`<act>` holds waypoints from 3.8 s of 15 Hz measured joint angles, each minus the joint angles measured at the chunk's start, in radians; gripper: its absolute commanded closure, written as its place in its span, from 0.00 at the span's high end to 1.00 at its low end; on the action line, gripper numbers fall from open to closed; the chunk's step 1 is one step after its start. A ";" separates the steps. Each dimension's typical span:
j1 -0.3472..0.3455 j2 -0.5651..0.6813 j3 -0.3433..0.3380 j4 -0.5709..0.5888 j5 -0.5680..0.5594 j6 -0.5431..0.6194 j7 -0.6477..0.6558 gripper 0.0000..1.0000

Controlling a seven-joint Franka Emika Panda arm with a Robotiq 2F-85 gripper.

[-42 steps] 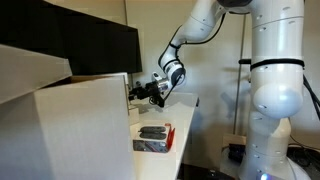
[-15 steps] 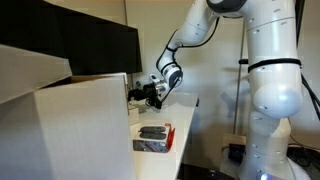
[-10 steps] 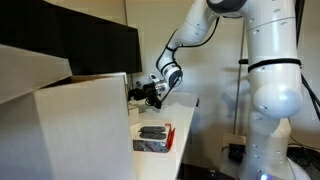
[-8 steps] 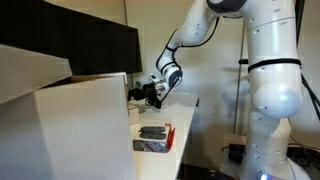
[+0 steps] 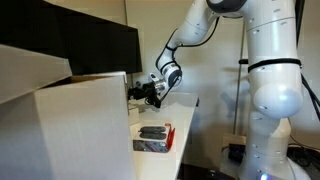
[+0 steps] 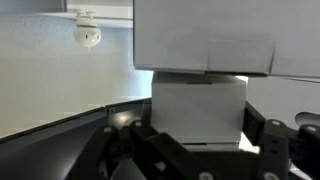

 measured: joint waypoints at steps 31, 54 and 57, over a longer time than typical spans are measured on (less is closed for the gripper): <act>0.000 0.003 0.000 0.003 0.000 0.000 0.000 0.83; 0.003 0.010 0.015 0.012 0.005 0.004 0.003 0.58; 0.002 0.009 0.009 0.012 0.005 0.004 0.003 0.58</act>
